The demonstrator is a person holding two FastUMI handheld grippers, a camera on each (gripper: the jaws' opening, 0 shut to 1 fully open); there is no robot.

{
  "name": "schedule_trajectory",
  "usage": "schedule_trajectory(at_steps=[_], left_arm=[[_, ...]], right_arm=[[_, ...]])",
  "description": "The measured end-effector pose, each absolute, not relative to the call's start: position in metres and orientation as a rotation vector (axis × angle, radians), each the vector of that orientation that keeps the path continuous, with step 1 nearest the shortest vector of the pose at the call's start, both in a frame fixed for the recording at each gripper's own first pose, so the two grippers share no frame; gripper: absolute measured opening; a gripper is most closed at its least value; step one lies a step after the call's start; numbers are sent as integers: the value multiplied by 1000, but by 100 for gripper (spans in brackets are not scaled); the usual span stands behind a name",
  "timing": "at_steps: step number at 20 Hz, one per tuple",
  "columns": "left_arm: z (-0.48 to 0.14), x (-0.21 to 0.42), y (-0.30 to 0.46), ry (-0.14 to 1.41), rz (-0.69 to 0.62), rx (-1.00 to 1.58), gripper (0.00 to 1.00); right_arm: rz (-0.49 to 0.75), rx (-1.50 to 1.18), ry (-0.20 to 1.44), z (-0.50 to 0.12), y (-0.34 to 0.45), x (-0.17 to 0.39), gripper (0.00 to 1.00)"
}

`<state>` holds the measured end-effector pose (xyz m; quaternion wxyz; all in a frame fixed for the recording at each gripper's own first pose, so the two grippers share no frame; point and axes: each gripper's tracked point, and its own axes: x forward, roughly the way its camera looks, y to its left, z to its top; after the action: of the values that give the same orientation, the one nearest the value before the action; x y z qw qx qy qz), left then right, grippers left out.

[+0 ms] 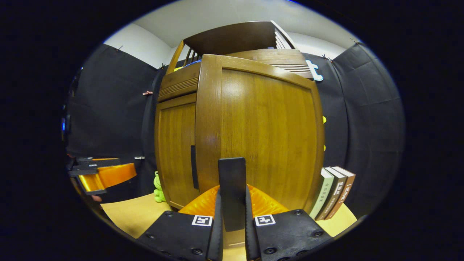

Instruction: Open the right door of the double-door shoe cabinet with the right hand, and open the left door with the left hand.

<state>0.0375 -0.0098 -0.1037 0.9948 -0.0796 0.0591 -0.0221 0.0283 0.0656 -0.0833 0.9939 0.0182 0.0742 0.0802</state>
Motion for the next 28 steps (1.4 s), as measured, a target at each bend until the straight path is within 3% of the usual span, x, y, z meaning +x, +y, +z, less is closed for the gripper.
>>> schedule_trajectory(at_steps=[1,6,10,11,12,13,14,15,16,18,19,24,28], left_arm=[[-103,39,-15,118,-47,-156,100],[-108,47,-42,126,-65,-134,100],[-118,65,-62,147,-85,-127,98],[-120,70,-68,153,-93,-130,99],[-122,75,-73,154,-99,-130,97],[-123,80,-76,153,-99,-128,97],[-124,85,-79,152,-96,-124,97],[-125,92,-81,153,-95,-121,96],[-128,96,-83,156,-97,-120,95],[-135,107,-84,169,-98,-126,96],[-138,113,-83,176,-95,-131,95],[-145,139,-80,189,-94,-192,92],[-155,162,-79,209,-79,-215,88]], right_arm=[[155,39,150,-81,53,16,28],[73,71,145,-65,-10,-28,24],[-33,42,106,-50,-66,-49,27],[-57,11,103,-51,-79,-51,22],[-88,-21,102,-50,-92,-53,29],[-98,-42,95,-45,-96,-59,10],[-103,-45,97,-44,-101,-59,21],[-101,-40,96,-44,-105,-61,11],[-101,-32,97,-43,-108,-62,20],[-126,-27,94,-42,-123,-65,15],[-147,-26,90,-41,-132,-66,20],[-189,26,72,-35,-158,-73,20],[-155,77,48,-26,-155,-78,21]])
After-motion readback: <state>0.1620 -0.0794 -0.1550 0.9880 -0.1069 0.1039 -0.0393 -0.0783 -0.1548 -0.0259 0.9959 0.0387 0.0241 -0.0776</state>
